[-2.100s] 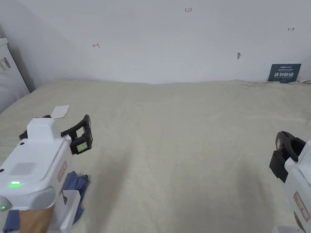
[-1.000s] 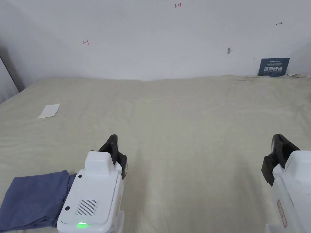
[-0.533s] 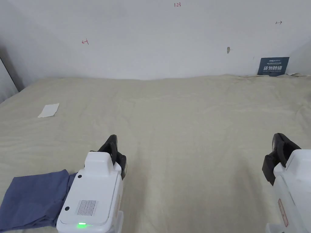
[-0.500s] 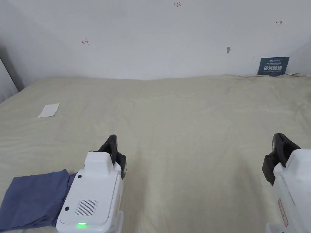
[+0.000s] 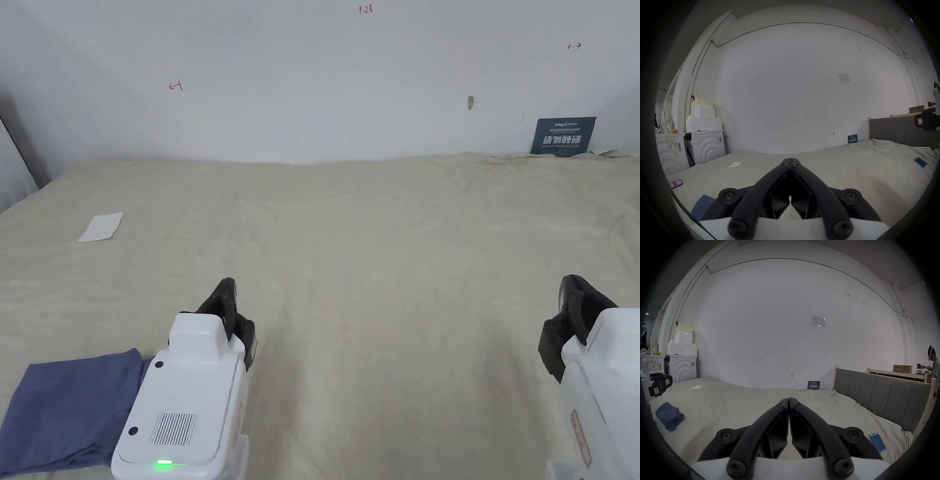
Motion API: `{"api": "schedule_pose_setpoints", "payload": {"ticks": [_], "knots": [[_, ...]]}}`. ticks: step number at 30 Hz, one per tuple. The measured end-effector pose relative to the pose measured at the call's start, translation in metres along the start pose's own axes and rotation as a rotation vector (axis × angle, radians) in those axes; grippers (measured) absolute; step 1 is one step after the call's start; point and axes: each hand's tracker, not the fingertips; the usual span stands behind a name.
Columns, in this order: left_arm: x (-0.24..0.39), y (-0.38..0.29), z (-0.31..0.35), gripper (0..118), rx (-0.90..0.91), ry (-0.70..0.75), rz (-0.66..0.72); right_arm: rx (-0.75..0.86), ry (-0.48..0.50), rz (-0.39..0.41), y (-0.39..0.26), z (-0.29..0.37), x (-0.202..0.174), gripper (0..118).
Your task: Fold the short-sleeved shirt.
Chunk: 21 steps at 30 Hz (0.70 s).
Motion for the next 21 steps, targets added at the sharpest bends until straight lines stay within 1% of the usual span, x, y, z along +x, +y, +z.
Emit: {"api": "schedule_pose_setpoints", "payload": {"ticks": [11, 13, 14, 15, 16, 17, 20, 21], "knots": [[-0.0033, -0.0024, 0.0009, 0, 0.001, 0.006, 0.010, -0.001, -0.003, -0.002, 0.0002, 0.0010, -0.0034, 1], [-0.0058, -0.0015, 0.0004, 8, -0.003, -0.004, 0.023, -0.004, 0.001, -0.002, 0.0004, 0.0008, -0.0038, 3], [-0.0059, -0.0012, -0.0002, 16, -0.006, -0.006, 0.021, -0.005, 0.002, -0.001, 0.0006, 0.0007, -0.0042, 12], [-0.0060, -0.0012, -0.0011, 24, -0.012, -0.010, 0.020, -0.007, -0.002, -0.001, 0.0007, 0.0005, -0.0048, 26], [-0.0065, -0.0013, -0.0016, 33, -0.017, -0.013, 0.018, -0.009, 0.002, -0.003, 0.0006, 0.0003, -0.0051, 44], [-0.0067, -0.0015, -0.0018, 49, -0.018, -0.017, 0.021, -0.014, 0.004, -0.007, 0.0005, -0.0002, -0.0054, 68], [-0.0068, -0.0009, -0.0016, 85, -0.020, -0.024, 0.035, -0.013, 0.002, 0.000, -0.0003, -0.0008, -0.0076, 102], [-0.0065, -0.0007, -0.0013, 98, -0.017, -0.022, 0.037, -0.011, 0.004, 0.002, -0.0005, -0.0006, -0.0083, 110]]}}
